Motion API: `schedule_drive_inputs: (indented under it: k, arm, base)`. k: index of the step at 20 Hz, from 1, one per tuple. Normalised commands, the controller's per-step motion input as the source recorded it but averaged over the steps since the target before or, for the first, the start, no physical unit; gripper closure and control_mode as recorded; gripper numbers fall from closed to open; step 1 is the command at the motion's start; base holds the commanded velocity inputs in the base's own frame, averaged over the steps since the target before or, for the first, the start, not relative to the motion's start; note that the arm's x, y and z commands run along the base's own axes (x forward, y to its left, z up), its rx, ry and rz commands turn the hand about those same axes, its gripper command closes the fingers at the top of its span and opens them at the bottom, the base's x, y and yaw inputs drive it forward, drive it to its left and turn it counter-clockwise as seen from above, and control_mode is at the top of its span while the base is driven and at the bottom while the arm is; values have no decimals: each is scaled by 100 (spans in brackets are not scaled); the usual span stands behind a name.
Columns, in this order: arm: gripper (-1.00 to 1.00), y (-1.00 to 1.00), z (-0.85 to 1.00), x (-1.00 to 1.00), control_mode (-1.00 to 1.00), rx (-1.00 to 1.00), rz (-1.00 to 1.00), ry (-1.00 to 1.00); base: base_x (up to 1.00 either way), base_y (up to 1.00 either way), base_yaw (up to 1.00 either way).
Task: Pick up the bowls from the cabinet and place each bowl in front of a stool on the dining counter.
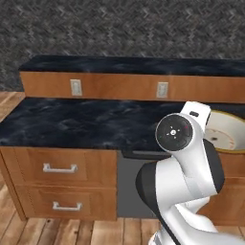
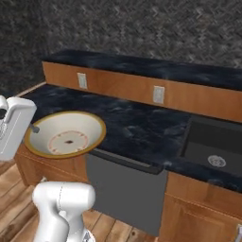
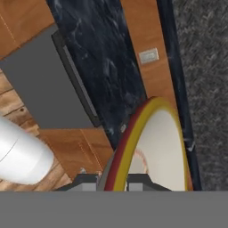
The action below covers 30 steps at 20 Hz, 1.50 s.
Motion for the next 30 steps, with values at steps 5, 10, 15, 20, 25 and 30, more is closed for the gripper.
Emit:
schedule_drive_inputs:
  k: [5,10,15,20,25,30]
  arm:
    - [100,0,0,0,100,0,0,0]
    - [100,0,0,0,100,0,0,0]
    - [100,0,0,0,100,0,0,0]
    - [100,0,0,0,100,0,0,0]
    - [100,0,0,0,100,0,0,0]
    - [100,0,0,0,100,0,0,0]
  base:
    - [13,100,-3]
    - [12,100,-6]
    - [13,100,-10]
    - [18,100,-12]
    - [21,100,-14]
    - [31,100,-20]
